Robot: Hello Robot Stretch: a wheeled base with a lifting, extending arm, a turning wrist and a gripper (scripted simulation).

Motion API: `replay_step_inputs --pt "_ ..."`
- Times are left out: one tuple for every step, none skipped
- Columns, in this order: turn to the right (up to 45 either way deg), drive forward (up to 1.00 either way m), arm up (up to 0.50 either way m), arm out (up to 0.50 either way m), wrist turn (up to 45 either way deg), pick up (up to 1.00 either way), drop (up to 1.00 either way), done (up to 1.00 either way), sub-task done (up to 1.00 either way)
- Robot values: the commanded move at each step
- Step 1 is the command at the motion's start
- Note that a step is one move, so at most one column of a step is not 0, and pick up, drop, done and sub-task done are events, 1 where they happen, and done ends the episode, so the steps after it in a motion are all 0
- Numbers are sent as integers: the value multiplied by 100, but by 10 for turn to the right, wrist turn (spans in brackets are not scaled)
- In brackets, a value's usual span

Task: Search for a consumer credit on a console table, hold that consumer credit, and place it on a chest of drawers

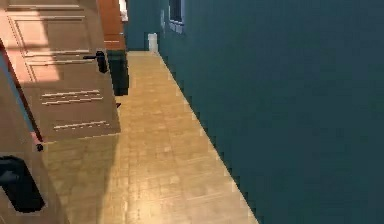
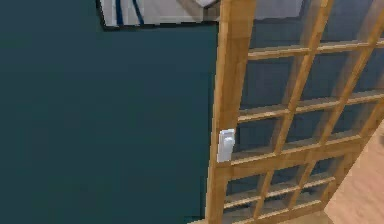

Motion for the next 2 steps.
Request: replay_step_inputs --pt "0 45 0 0 0 0 0 0 0" --pt "150 0 0 0 0 0 0 0 0"
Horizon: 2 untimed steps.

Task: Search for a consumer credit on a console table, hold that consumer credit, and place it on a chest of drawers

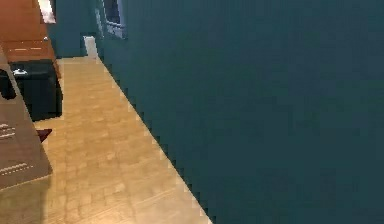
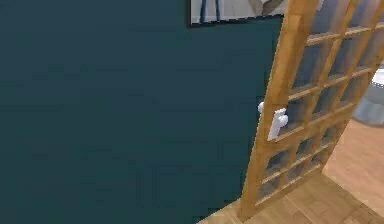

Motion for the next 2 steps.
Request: replay_step_inputs --pt "0 55 0 0 0 0 0 0 0" --pt "-450 0 0 0 0 0 0 0 0"
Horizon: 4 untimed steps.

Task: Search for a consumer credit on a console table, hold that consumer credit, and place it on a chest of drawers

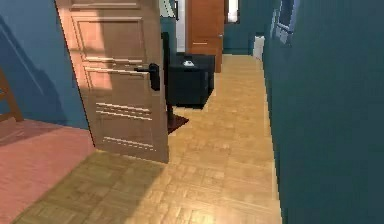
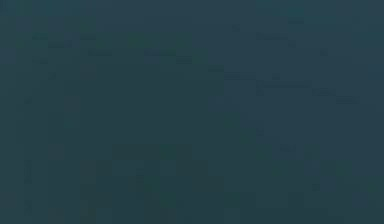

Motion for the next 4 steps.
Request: replay_step_inputs --pt "-450 0 0 0 0 0 0 0 0" --pt "-180 0 0 0 0 0 0 0 0" --pt "0 30 0 0 0 0 0 0 0" --pt "-60 0 0 0 0 0 0 0 0"
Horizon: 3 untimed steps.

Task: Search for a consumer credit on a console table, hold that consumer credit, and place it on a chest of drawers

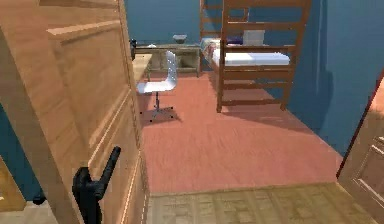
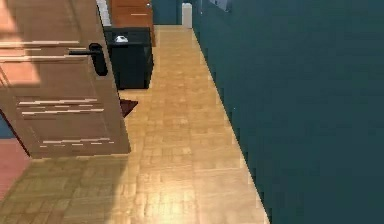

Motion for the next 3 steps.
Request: replay_step_inputs --pt "0 35 0 0 0 0 0 0 0" --pt "0 100 0 0 0 0 0 0 0" --pt "0 100 0 0 0 0 0 0 0"
